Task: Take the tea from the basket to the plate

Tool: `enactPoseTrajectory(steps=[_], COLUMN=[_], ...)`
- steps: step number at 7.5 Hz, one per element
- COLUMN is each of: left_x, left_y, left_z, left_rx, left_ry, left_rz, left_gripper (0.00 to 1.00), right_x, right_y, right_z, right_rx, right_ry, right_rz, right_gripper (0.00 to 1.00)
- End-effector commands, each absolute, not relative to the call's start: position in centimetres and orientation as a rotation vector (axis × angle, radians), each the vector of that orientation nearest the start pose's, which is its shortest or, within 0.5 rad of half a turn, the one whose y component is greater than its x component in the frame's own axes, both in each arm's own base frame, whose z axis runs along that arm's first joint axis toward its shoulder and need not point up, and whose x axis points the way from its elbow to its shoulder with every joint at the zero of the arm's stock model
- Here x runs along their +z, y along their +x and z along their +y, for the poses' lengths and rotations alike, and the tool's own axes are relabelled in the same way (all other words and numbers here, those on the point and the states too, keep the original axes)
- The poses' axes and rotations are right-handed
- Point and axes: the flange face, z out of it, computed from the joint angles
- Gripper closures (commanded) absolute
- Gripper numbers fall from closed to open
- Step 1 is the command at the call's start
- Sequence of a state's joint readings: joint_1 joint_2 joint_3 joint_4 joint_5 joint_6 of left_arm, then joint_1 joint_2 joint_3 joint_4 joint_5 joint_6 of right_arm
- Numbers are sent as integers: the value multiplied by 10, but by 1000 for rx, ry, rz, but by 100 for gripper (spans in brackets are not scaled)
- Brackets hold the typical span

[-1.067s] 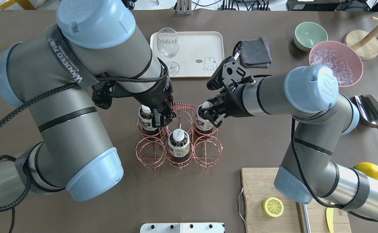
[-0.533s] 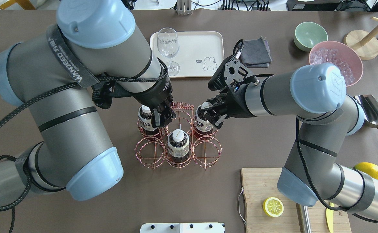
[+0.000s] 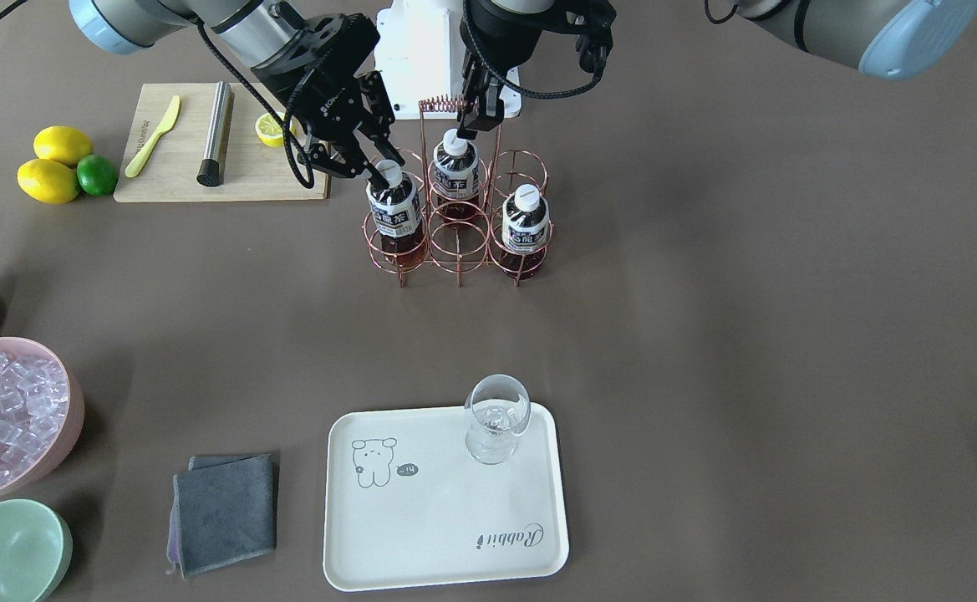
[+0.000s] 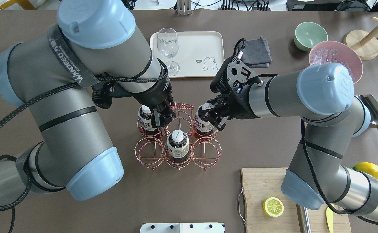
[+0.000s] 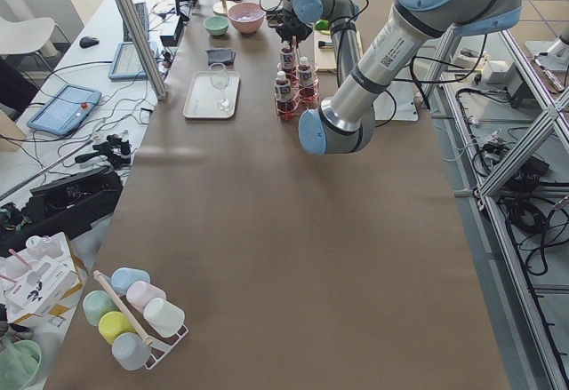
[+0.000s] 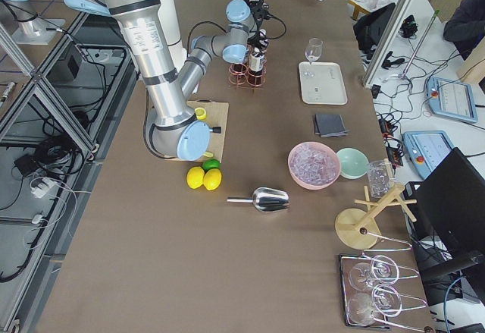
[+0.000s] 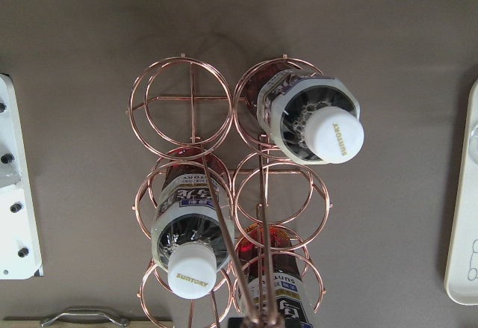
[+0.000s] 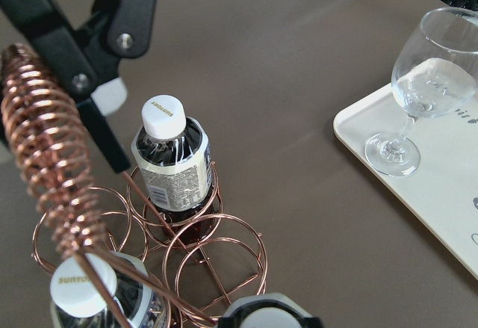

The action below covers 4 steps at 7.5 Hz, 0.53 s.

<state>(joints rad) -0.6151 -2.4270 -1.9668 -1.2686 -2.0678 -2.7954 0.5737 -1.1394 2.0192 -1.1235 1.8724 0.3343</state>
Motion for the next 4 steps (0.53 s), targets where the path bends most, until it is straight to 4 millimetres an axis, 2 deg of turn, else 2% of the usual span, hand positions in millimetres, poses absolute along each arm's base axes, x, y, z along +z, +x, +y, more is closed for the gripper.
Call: enactPoseTrajectory(steps=[1, 4], left_x=[38, 39], left_y=[418, 419], left_z=[-401, -401], left_rx=[-1422, -1423], left_ry=[-787, -787], left_rz=[826, 824], left_gripper=[100, 100], right_x=[167, 158], right_y=[-394, -380], right_z=[-376, -370], right_rx=[-784, -816], right_ry=[890, 902], right_rz=[-1057, -1028], right_gripper=[100, 100])
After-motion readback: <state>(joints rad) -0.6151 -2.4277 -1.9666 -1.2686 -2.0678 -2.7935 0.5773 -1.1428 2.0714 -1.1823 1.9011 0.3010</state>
